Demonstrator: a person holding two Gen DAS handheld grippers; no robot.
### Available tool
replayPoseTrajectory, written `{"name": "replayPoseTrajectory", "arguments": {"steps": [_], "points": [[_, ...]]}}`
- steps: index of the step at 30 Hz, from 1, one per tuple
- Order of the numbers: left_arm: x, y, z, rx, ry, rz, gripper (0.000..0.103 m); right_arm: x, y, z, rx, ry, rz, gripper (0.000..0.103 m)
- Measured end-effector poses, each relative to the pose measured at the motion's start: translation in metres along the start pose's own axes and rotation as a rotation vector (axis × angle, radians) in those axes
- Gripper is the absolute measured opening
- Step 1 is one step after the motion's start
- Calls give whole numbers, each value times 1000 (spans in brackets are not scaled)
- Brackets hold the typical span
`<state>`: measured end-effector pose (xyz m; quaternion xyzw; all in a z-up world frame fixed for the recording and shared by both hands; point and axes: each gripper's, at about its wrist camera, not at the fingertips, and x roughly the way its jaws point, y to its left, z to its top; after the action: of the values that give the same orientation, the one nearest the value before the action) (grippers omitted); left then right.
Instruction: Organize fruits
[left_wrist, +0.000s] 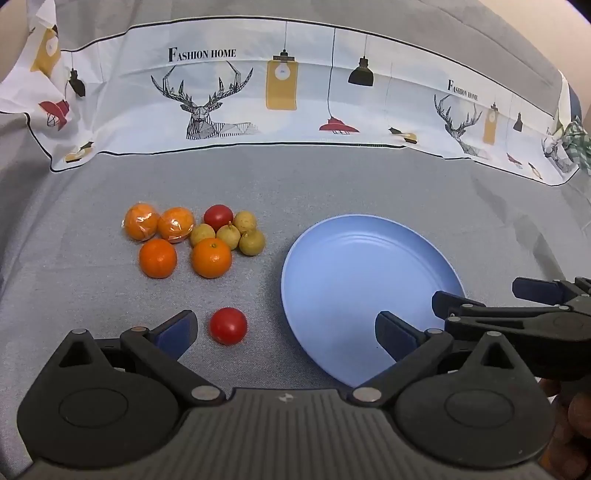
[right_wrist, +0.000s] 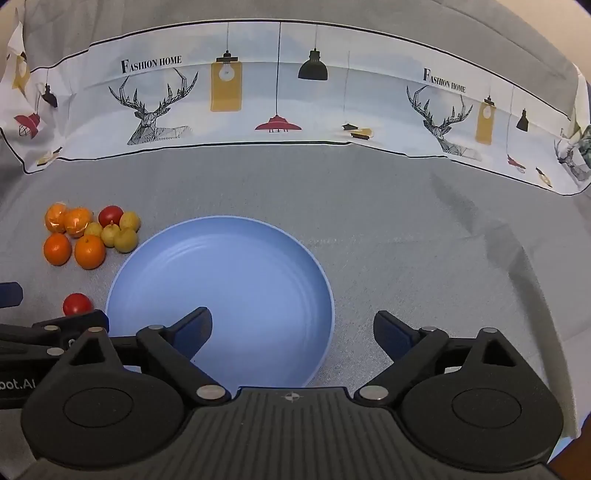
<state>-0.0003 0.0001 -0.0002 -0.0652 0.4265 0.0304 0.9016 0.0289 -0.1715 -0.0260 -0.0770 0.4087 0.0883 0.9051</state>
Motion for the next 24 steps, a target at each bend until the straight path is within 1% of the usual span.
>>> {"name": "replayPoseTrajectory", "arguments": {"steps": [8,9,11,21,23,24], "points": [[4,6,0,7,2,-9,102,2,-1,-2,-1,10,-11,94],[3,-1,-2,4,-6,-9,102,1,-1,-2,1,10,-13,94],[2,-3,-2,1,0,-8,102,2,-1,-2,5,9,-13,94],[4,-6,-9,8,0,-15,102,4,0,-4,29,15,-16,94],[5,-6,-8,12,7,-12,102,4,0,-5,34,14,-12,89],[5,-5,-7,25,4,1,102,4,0,-5,35,12,-10,85]]}}
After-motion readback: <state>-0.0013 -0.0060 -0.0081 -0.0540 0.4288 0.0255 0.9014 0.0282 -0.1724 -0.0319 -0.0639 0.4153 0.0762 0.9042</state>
